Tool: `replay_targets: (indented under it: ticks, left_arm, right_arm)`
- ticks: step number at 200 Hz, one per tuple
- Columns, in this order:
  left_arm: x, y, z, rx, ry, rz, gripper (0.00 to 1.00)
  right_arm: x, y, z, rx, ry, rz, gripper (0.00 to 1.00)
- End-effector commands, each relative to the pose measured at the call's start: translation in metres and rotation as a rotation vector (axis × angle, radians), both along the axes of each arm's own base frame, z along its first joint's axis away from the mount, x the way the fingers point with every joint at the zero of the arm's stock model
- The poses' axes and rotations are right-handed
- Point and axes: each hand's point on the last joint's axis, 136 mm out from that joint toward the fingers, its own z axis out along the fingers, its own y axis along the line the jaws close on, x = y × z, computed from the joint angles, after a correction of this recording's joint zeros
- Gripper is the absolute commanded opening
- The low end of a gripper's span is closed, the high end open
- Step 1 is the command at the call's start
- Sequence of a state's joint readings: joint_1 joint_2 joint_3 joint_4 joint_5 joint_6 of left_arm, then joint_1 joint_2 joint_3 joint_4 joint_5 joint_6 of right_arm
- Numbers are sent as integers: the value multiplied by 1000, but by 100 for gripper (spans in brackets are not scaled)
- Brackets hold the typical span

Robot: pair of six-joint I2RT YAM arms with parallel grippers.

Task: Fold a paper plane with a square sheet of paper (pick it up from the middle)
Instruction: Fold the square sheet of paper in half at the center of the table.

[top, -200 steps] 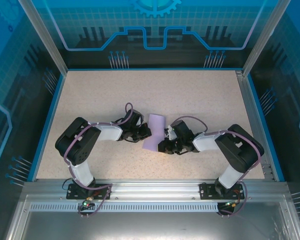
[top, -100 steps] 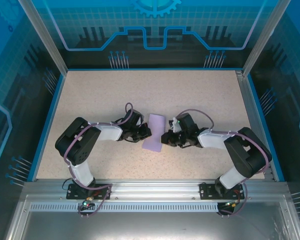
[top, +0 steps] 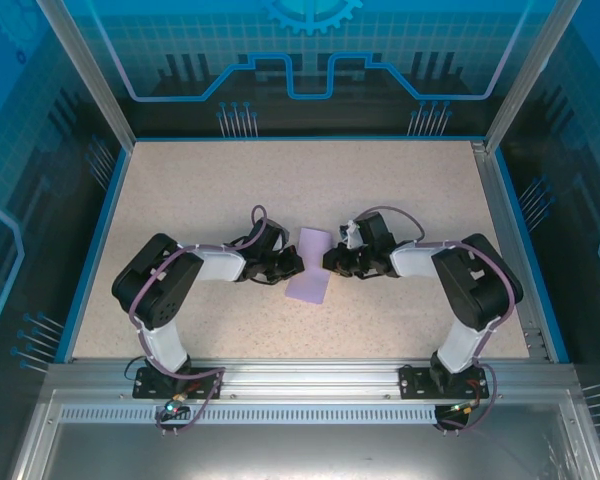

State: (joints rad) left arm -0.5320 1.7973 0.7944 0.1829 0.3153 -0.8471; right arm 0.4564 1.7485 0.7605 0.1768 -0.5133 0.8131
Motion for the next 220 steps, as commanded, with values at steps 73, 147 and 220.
replay_targets:
  ticks: [73,147,220]
  left_arm:
    - [-26,16,-35,83,125,0,0]
    - [-21,13,-32,82,123,3,0]
    - [-33,18,-43,88,149,4,0]
  right_arm:
    - [-2,-14,-26,-45,64,11,16]
    - [40,-6,19,3,-16,12,16]
    - [26,-19,-40,-92,83,3,16]
